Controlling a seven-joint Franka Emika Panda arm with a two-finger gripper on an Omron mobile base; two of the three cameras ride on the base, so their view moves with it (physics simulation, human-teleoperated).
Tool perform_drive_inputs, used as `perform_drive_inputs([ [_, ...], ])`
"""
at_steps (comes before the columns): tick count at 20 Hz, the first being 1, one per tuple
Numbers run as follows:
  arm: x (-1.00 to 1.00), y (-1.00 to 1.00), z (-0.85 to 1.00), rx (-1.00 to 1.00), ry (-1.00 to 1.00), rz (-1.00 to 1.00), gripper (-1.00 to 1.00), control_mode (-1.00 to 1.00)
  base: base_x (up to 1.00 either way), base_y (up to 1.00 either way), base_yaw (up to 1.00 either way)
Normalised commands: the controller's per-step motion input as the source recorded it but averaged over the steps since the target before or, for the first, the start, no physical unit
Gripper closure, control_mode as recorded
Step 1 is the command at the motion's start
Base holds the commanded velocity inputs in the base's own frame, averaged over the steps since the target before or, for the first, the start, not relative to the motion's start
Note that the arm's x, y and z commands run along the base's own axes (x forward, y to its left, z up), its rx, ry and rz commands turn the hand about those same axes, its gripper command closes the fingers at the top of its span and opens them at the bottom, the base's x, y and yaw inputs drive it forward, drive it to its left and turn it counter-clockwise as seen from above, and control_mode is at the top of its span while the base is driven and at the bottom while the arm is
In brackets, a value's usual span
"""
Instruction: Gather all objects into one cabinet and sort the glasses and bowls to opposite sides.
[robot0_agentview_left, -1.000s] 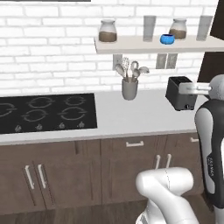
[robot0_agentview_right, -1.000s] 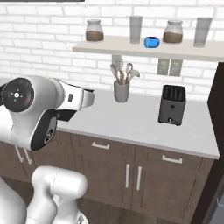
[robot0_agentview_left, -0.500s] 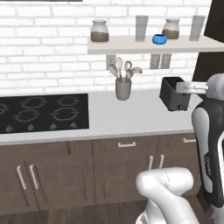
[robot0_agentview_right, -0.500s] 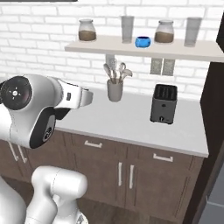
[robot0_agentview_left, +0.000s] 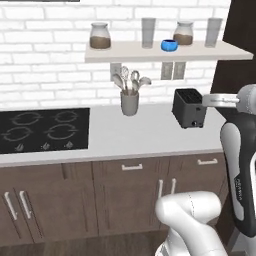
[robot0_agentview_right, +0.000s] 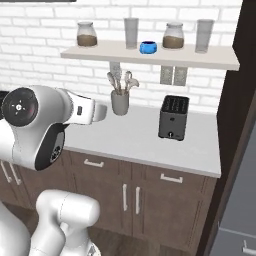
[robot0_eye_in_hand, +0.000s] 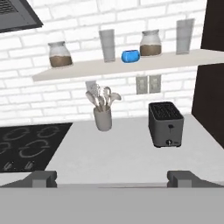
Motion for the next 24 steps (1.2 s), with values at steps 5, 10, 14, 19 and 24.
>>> perform_drive_inputs([
  [5,0.00,0.00,0.00,0.00,0.00,0.00,-1.00,1.00,0.24,-0.15,0.01],
  [10,0.00,0.00,0.00,0.00,0.00,0.00,-1.00,1.00,0.18,-0.16,0.01],
  [14,0.00,0.00,0.00,0.00,0.00,0.00,-1.00,1.00,0.50,-0.30,0.00],
  [19,0.00,0.00,0.00,0.00,0.00,0.00,-1.00,1.00,0.28,-0.12,0.00],
  [24,0.00,0.00,0.00,0.00,0.00,0.00,-1.00,1.00,0.44,-0.40,0.00],
])
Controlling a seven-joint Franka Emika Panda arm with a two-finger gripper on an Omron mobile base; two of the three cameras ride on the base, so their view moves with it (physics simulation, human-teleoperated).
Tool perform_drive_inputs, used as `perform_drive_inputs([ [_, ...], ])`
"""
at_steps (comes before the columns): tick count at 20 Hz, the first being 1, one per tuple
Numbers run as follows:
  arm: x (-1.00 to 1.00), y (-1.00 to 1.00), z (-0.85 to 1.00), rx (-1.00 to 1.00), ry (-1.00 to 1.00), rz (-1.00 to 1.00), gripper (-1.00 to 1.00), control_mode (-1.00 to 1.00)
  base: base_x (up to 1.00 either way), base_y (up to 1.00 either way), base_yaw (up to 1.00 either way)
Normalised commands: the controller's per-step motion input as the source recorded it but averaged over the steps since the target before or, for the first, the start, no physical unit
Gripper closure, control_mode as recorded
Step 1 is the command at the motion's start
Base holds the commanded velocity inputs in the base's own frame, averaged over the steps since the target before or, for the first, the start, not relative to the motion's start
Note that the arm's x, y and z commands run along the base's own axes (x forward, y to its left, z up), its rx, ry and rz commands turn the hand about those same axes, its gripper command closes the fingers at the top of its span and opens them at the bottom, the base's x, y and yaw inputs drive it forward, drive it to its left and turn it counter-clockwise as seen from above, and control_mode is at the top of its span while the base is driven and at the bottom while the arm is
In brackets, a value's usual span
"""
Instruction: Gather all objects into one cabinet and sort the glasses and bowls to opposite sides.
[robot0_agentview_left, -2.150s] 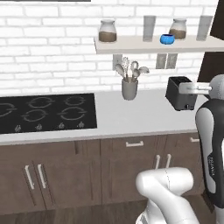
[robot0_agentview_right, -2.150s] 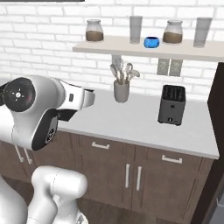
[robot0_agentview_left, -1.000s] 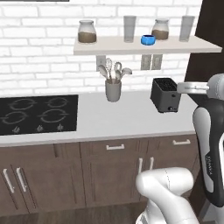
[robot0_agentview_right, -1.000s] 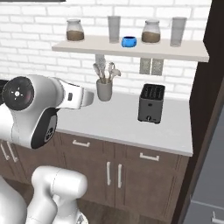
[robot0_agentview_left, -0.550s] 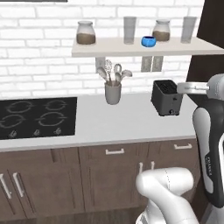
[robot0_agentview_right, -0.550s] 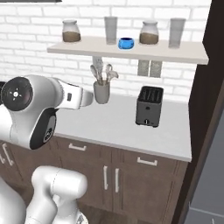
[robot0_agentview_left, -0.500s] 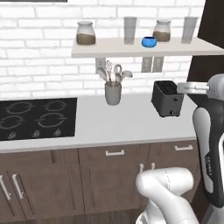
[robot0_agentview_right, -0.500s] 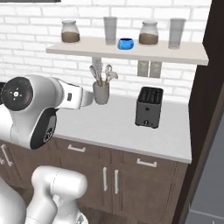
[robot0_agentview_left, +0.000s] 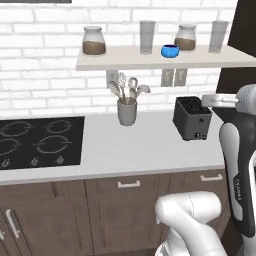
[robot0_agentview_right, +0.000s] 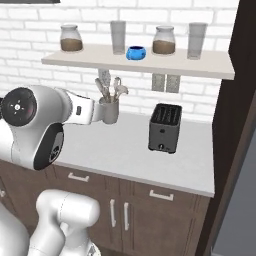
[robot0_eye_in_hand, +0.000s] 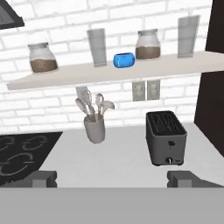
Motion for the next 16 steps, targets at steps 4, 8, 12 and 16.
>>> perform_drive_inputs([
  [4,0.00,0.00,0.00,0.00,0.00,0.00,-1.00,1.00,0.35,-0.42,0.00],
  [8,0.00,0.00,0.00,0.00,0.00,0.00,-1.00,1.00,0.02,-0.02,0.00],
  [12,0.00,0.00,0.00,0.00,0.00,0.00,-1.00,1.00,0.48,-0.18,-0.07],
  [16,0.00,0.00,0.00,0.00,0.00,0.00,-1.00,1.00,0.55,-0.02,-0.23],
])
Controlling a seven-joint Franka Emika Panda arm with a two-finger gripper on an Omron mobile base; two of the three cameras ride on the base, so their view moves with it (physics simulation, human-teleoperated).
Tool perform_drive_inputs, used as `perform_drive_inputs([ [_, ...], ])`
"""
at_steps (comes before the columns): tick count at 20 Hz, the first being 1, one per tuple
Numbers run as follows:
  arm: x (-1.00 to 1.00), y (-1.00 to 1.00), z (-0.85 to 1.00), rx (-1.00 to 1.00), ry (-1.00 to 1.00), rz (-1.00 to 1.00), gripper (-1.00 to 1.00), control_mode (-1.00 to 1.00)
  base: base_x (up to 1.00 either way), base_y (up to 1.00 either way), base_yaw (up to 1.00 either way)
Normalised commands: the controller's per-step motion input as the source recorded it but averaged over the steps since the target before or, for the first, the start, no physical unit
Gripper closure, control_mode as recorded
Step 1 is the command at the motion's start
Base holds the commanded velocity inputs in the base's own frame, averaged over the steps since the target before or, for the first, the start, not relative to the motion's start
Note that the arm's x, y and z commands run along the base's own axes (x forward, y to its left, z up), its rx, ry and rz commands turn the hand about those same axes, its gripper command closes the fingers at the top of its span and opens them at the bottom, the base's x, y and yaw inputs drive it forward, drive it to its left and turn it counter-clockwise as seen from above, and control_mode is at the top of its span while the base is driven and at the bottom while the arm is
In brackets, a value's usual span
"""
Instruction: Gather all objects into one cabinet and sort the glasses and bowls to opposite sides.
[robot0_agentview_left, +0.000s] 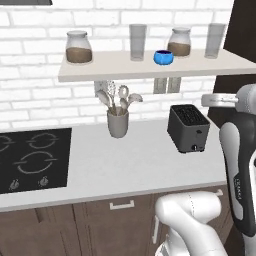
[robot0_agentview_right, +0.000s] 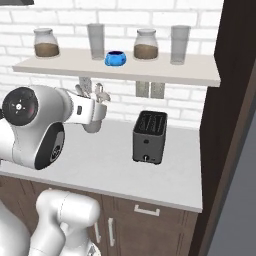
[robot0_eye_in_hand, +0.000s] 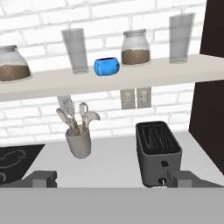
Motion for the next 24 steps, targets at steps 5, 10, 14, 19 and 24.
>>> perform_drive_inputs([
  [5,0.00,0.00,0.00,0.00,0.00,0.00,-1.00,1.00,0.00,0.00,0.00],
  [10,0.00,0.00,0.00,0.00,0.00,0.00,-1.00,1.00,0.00,0.00,0.00],
  [14,0.00,0.00,0.00,0.00,0.00,0.00,-1.00,1.00,0.00,0.00,-0.07],
  [19,0.00,0.00,0.00,0.00,0.00,0.00,-1.00,1.00,0.00,0.00,-0.05],
  [24,0.00,0.00,0.09,0.00,0.00,0.00,-1.00,-1.00,0.00,0.00,0.00],
])
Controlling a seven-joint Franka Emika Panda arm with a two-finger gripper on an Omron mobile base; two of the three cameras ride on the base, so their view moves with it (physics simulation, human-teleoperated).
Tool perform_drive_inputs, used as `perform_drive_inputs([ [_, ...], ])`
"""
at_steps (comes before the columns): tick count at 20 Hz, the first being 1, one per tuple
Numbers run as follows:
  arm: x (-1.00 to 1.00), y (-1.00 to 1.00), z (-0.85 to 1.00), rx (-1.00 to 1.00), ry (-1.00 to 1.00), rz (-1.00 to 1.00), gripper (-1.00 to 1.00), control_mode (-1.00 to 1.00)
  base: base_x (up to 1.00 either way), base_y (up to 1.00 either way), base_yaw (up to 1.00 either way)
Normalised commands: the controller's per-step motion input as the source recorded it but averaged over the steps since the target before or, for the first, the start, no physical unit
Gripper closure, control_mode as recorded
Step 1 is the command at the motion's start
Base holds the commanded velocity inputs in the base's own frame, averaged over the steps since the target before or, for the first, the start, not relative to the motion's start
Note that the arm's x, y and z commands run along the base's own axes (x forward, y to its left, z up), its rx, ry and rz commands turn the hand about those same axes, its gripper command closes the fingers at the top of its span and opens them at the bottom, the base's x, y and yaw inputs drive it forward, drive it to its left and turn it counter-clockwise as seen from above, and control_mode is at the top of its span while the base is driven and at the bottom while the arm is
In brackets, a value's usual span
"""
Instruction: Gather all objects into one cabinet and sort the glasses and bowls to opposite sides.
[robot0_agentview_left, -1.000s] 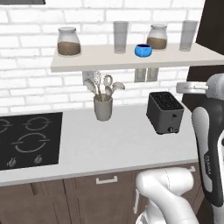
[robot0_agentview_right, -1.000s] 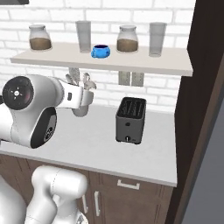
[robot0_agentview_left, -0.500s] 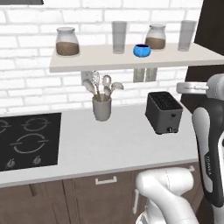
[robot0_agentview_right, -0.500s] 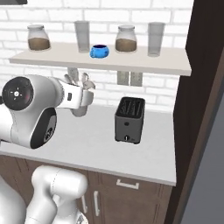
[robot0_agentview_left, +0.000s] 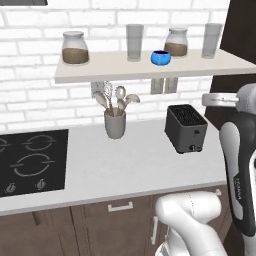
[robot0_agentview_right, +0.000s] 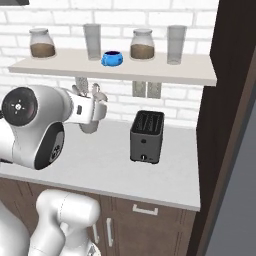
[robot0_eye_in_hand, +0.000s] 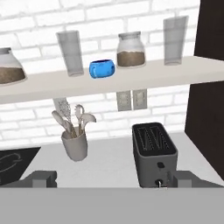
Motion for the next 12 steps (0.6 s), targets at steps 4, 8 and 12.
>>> perform_drive_inputs([
  [4,-0.05,0.01,0.66,0.00,-0.01,0.00,-1.00,-1.00,0.00,0.00,0.00],
  [8,0.03,0.04,0.83,0.00,0.00,0.00,-1.00,-1.00,0.00,0.00,0.00],
  [12,0.26,0.28,0.83,-0.04,0.00,0.00,-1.00,-1.00,0.00,0.00,0.00],
])
